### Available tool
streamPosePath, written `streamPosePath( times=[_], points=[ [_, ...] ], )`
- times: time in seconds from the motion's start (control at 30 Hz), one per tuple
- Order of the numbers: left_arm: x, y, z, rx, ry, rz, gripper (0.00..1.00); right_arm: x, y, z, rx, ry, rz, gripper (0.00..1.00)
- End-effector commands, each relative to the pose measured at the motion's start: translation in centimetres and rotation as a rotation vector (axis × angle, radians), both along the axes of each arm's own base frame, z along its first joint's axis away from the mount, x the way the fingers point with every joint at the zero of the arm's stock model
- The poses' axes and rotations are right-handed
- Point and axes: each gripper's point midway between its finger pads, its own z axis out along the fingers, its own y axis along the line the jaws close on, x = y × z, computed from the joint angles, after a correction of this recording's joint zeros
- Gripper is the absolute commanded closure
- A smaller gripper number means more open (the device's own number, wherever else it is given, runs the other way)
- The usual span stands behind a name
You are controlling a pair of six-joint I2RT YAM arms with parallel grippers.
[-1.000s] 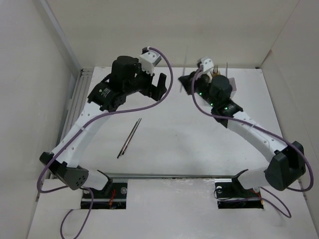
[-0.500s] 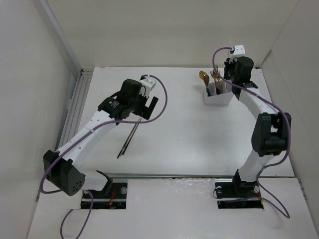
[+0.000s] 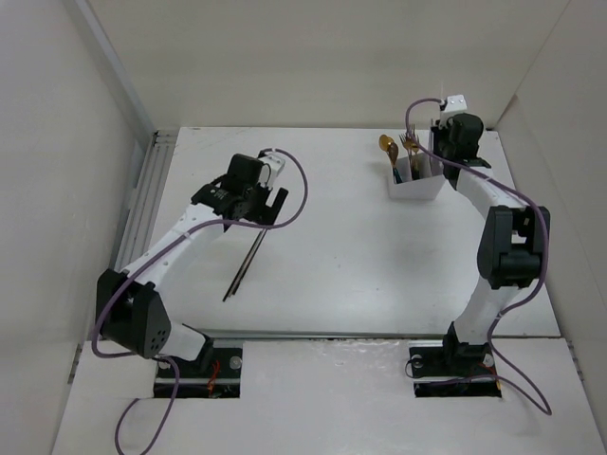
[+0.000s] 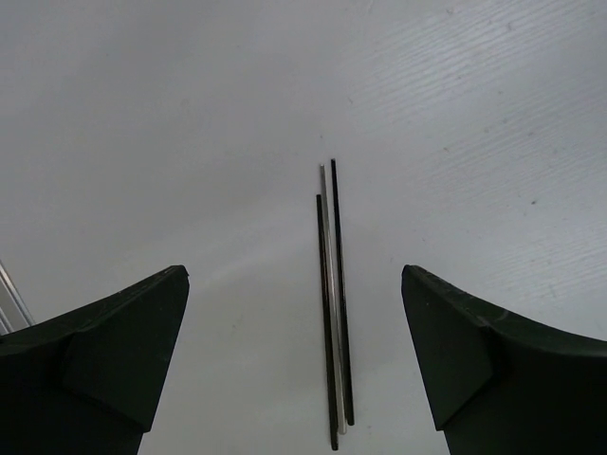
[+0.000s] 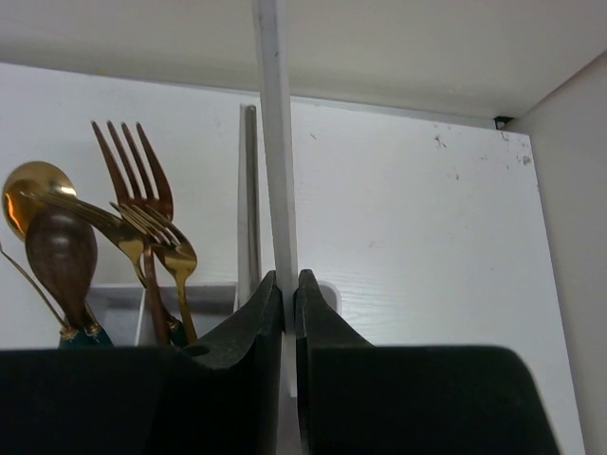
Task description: Sort the eating utensils into containers
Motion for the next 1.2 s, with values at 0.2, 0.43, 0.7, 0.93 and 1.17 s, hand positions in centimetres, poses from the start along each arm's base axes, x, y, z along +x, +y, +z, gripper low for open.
streamPosePath(
  times=[0.2, 0.43, 0.7, 0.93, 1.17],
  points=[
    [-0.8, 2.9, -6.6, 0.136, 0.107, 0.022, 0.12, -1.4, -1.3, -1.6, 0.019, 0.029, -0.065, 0.76],
    [-1.3, 3.4, -7.6, 0.160, 0.114, 0.013, 0.12, -1.5, -0.9, -0.6, 0.072, 0.005, -0.044, 0.55],
    [-3.1, 5.0, -10.7, 0.240, 0.162, -0.010, 0.47, -3.6, 0.9, 7.0, 0.151, -0.130, 0.023, 0.54],
    [-3.9, 4.8, -14.4, 0.273, 0.276, -0.067, 0.64, -8.0, 5.7, 12.9, 0.165, -0.247, 0.125, 0.54],
    [-3.7, 3.9, -15.9, 0.225, 0.344, -0.093, 0.69, -11.5, 7.5, 15.5, 0.170, -0.311, 0.168, 0.54]
  ],
)
